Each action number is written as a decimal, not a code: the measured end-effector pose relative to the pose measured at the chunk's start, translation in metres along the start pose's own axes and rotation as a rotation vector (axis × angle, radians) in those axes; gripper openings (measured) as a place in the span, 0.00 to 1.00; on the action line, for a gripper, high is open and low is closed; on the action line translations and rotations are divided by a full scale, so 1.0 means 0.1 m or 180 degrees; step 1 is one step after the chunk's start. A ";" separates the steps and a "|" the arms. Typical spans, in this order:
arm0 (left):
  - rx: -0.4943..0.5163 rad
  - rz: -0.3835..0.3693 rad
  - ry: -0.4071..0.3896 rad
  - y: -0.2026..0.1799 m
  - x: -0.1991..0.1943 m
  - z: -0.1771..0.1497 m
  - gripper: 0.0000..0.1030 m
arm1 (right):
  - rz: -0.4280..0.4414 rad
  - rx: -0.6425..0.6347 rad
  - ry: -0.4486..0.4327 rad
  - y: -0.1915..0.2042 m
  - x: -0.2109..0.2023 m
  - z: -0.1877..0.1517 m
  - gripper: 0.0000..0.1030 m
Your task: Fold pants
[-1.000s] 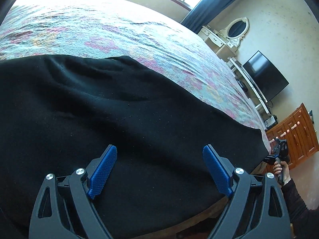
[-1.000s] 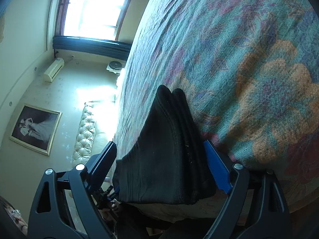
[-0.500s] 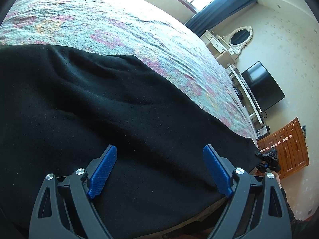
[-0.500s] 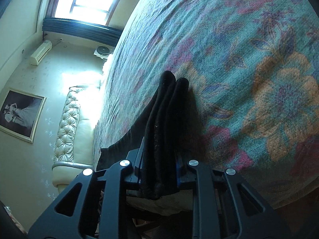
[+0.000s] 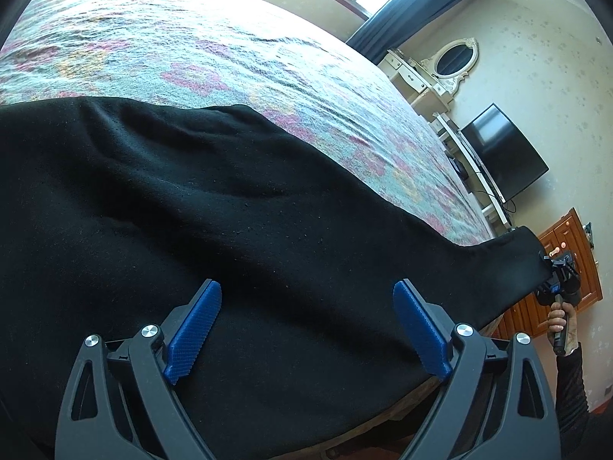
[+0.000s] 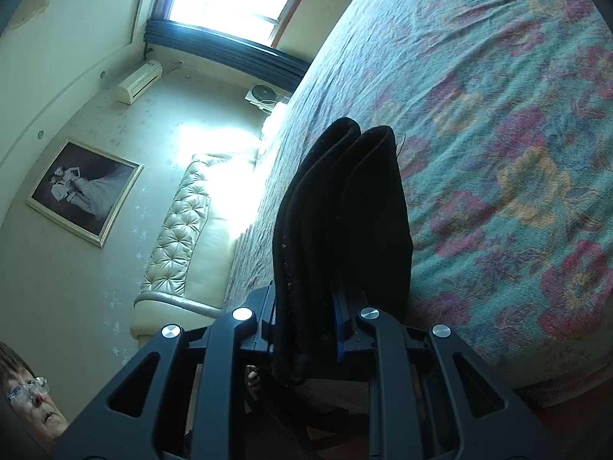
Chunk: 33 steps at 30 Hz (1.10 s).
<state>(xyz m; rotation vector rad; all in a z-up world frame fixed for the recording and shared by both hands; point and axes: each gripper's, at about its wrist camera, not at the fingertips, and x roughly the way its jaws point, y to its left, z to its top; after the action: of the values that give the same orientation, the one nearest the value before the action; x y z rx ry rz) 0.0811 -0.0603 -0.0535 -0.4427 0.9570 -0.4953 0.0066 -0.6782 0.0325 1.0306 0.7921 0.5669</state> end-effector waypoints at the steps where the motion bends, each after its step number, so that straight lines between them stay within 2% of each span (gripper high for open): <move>1: -0.0004 -0.0010 -0.0001 0.02 0.00 0.00 0.87 | 0.0033 -0.0056 0.0037 0.11 0.08 -0.01 0.19; 5: -0.0011 -0.0038 -0.0011 0.02 0.00 0.00 0.87 | 0.0164 -0.0269 0.0245 0.50 0.48 -0.11 0.19; 9: -0.0041 -0.0066 -0.0009 0.04 -0.01 0.00 0.87 | 0.0220 -0.0405 0.0503 0.72 0.94 -0.25 0.19; 14: -0.0184 -0.0175 -0.0022 0.09 -0.04 0.03 0.87 | 0.0069 -0.0549 0.0838 0.84 1.63 -0.52 0.19; 19: -0.0286 -0.0253 -0.0055 0.12 -0.11 0.02 0.87 | -0.0250 -0.0750 0.1157 0.85 2.22 -0.87 0.19; 24: -0.0276 -0.0254 -0.0053 0.11 -0.14 0.03 0.87 | -0.0756 -0.1119 0.1321 0.83 2.63 -1.20 0.19; 33: -0.0254 -0.0270 -0.0049 0.10 -0.13 0.05 0.87 | -0.1113 -0.1368 0.1422 0.73 2.96 -1.55 0.21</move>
<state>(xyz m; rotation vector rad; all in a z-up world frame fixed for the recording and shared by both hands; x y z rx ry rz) 0.0813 -0.0440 -0.0479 -0.5601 0.9482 -0.5307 0.0565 -0.3464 -0.0361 0.3564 1.1538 0.6366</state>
